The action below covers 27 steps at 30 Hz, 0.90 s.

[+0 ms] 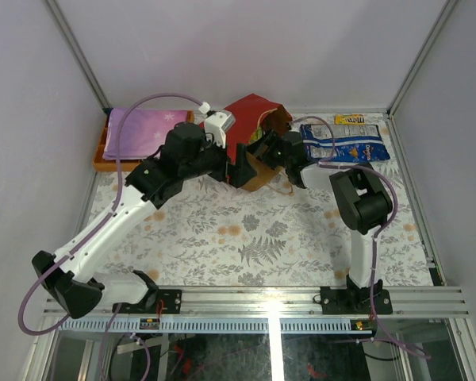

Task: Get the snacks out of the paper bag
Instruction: Take out the snack from the paper bag.

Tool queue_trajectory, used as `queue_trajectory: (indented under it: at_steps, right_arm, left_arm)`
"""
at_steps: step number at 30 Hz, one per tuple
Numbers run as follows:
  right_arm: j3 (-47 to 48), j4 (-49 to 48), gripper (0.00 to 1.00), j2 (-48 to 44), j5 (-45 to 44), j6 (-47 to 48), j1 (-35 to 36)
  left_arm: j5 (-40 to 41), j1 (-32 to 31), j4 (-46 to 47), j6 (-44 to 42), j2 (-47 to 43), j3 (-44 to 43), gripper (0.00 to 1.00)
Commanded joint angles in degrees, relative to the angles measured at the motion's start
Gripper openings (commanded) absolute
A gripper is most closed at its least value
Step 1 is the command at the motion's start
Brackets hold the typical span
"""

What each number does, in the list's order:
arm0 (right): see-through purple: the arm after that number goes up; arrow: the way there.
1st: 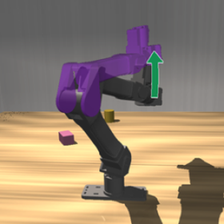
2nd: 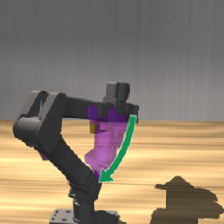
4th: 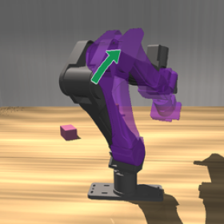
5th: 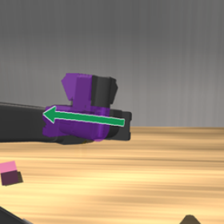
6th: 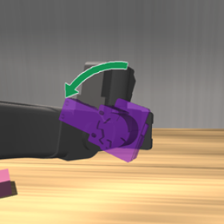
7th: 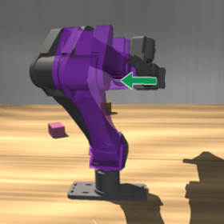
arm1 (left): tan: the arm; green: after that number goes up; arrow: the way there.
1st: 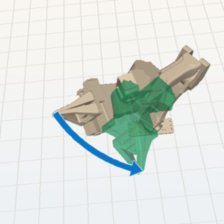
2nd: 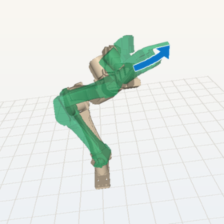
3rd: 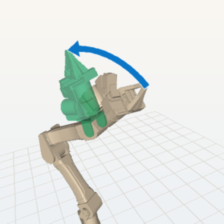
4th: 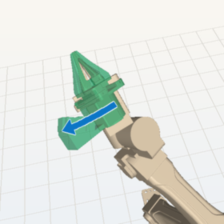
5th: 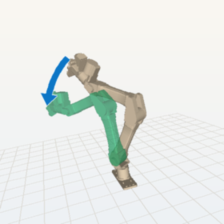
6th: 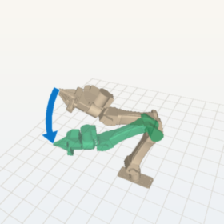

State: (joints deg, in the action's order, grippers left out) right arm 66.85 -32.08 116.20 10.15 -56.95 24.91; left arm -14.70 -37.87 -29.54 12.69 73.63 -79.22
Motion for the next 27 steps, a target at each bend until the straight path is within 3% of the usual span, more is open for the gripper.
queue_trajectory:
  at_steps: [1, 12, 19, 27]
  right_arm:
    - [6.87, -5.55, 0.71, 2.66, -0.98, -1.99, 1.46]
    - [15.59, -1.07, 0.51, 9.19, 0.74, -1.88, 2.04]
    - [16.51, 1.66, 0.03, 6.3, 3.41, 0.2, 2.46]
    - [12.1, 1.4, 0.0, -2.51, 8.1, 0.44, 0.53]
  left_arm:
    - [5.39, 1.99, 6.8, 1.85, -3.83, 1.35, 1.0]
    - [3.15, 5.24, 3.19, 3.29, -0.23, -4.5, 1.0]
    - [3.83, 6.47, 2.96, 4.69, 3.17, -9.92, 1.0]
    - [13.72, 7.06, 3.44, 9.14, 8.44, -15.68, 1.0]
